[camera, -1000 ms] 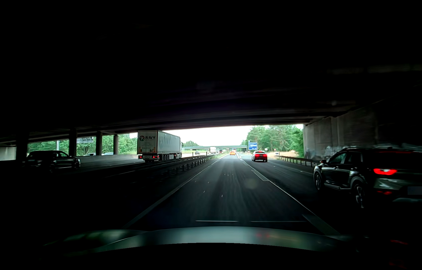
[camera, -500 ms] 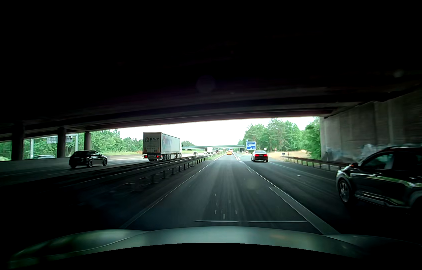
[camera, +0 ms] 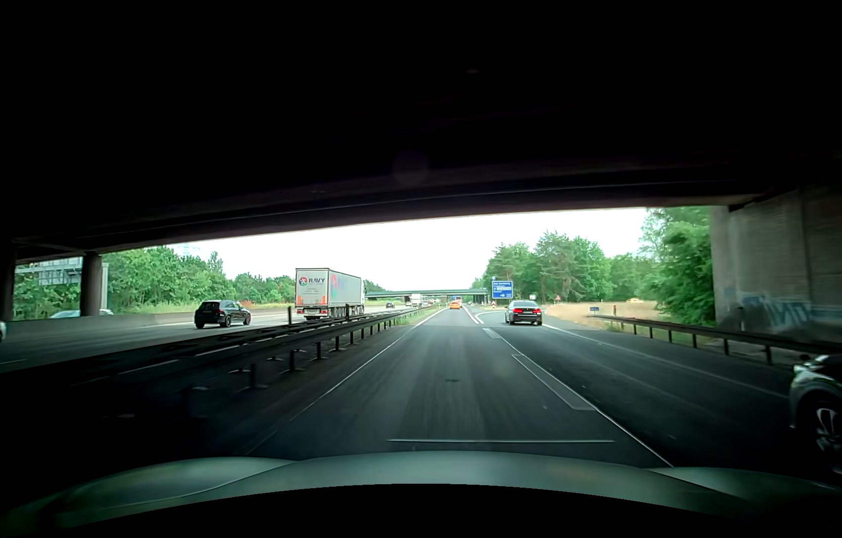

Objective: Follow the waypoints while adhering to traffic rules and regulations

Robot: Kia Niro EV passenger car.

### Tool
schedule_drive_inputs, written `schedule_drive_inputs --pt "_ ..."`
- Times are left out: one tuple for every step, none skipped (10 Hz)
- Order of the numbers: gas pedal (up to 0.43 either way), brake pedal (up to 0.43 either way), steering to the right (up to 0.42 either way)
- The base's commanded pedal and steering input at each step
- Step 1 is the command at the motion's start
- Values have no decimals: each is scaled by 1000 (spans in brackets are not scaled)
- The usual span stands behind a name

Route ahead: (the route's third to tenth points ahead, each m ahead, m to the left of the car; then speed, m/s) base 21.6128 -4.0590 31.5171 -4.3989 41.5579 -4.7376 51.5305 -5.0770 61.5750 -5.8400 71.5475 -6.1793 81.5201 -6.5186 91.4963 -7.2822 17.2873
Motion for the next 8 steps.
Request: schedule_drive_inputs --pt "287 0 2" --pt "287 0 2" --pt "287 0 1" --pt "287 0 0" --pt "287 0 -1" --pt "287 0 -2" --pt "287 0 -3" --pt "287 0 -4"
